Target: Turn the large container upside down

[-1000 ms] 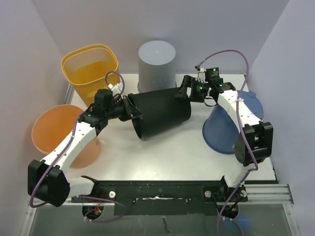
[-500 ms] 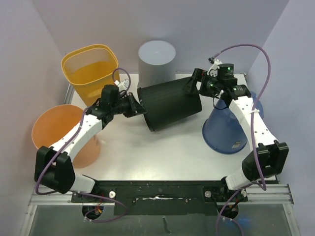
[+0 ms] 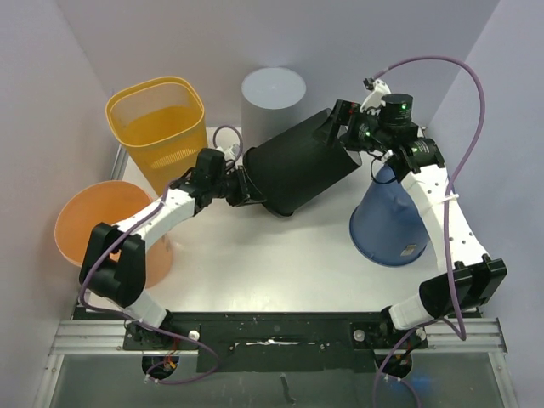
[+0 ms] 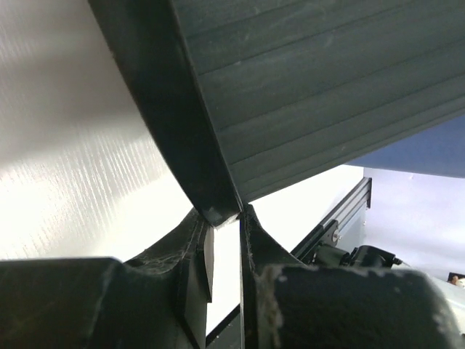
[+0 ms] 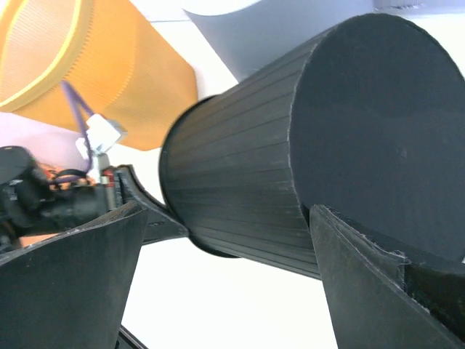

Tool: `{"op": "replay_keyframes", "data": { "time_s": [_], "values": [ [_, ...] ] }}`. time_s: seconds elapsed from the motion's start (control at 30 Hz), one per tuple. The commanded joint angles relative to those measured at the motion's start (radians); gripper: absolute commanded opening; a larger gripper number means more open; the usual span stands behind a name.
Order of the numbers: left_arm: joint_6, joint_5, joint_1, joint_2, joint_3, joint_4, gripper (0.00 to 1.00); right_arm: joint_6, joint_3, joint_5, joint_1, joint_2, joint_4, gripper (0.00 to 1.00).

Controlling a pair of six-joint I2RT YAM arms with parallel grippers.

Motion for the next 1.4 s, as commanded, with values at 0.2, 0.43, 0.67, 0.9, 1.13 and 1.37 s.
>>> {"op": "replay_keyframes", "data": {
  "time_s": [0.2,0.43,0.67,0.9,1.13,1.37],
  "values": [
    [0.050,0.034,-0.088,0.069,0.052,0.156,0.00,0.045,0.124,-0.246,0.143,0.012,0.023,0.98],
    [0.070,0.000,-0.114,0.054,0.035,0.135,0.07,0.048,0.104,-0.256,0.166,0.036,0.029,0.98],
    [0.099,-0.088,-0.154,0.027,-0.030,0.088,0.50,0.059,0.080,-0.275,0.189,0.059,0.054,0.98],
    [0.123,-0.159,-0.144,-0.099,-0.108,0.033,0.54,0.040,0.118,-0.280,0.196,0.097,0.050,0.98],
    [0.158,-0.298,-0.121,-0.241,-0.129,-0.048,0.54,-0.099,0.262,-0.106,0.191,0.141,-0.120,0.98],
    [0.151,-0.264,-0.034,-0.309,-0.162,0.023,0.56,-0.144,0.238,0.150,0.161,0.026,-0.112,0.98]
  ]
}}
